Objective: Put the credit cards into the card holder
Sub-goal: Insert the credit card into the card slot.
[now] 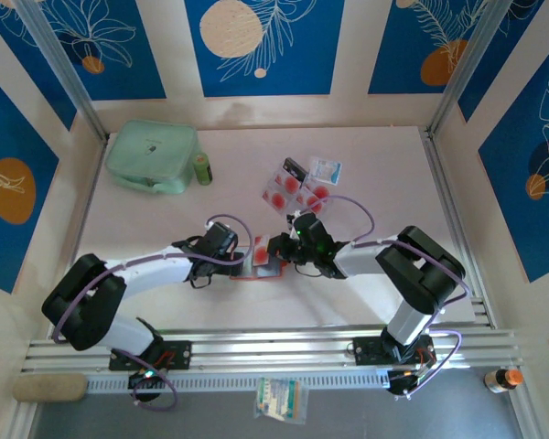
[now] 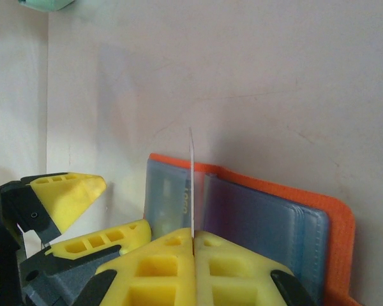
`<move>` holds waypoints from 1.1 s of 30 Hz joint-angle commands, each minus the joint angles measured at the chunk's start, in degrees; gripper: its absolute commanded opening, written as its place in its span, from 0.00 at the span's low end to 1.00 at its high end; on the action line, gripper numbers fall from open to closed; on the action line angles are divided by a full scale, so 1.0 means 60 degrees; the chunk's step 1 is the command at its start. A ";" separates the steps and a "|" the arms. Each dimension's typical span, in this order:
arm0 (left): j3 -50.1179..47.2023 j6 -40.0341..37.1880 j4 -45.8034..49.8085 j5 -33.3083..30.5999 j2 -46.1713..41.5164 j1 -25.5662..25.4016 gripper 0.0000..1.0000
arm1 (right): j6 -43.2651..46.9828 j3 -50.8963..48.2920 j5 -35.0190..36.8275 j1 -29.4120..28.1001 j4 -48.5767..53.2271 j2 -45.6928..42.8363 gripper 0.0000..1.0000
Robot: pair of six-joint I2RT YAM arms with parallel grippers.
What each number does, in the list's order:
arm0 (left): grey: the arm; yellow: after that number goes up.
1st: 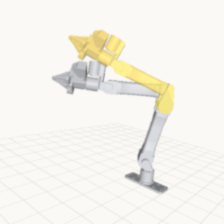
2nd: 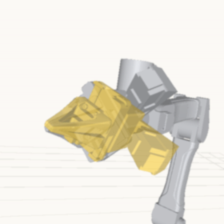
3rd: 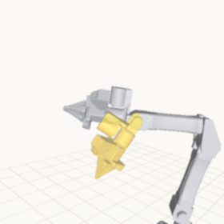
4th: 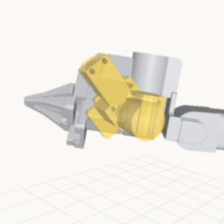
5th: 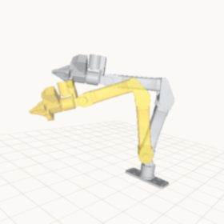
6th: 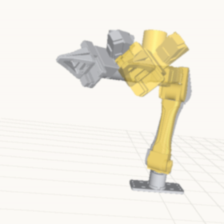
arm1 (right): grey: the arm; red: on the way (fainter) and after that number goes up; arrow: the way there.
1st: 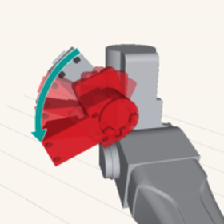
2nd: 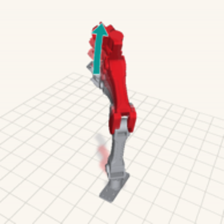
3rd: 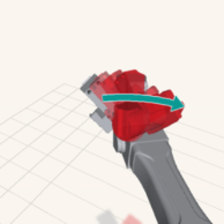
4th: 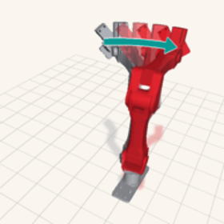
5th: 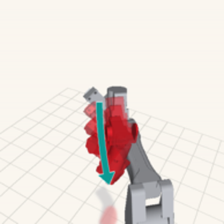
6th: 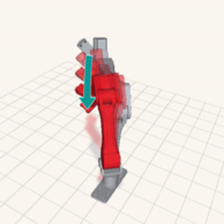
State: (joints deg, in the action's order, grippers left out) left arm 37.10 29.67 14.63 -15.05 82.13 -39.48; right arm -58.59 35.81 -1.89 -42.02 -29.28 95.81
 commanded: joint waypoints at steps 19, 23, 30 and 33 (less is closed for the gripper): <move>-0.0191 0.0198 0.0295 -0.0118 -0.0299 0.0084 0.94 | -0.0094 -0.0284 0.0169 -0.0057 -0.0277 -0.0391 0.00; -0.0191 0.0211 0.0294 -0.0114 -0.0285 0.0070 0.94 | -0.0138 -0.0233 0.0110 -0.0070 -0.0403 -0.0282 0.00; -0.0213 0.0184 0.0274 -0.0090 -0.0295 0.0084 0.94 | -0.0251 -0.0179 0.0057 -0.0086 -0.0621 -0.0061 0.00; -0.0219 0.0194 0.0267 -0.0083 -0.0281 0.0076 0.94 | -0.0286 -0.0154 0.0008 -0.0087 -0.0701 0.0024 0.00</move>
State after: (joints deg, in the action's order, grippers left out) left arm 36.62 30.11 14.63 -15.05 81.43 -39.48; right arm -59.66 34.59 -1.72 -42.02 -31.75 95.11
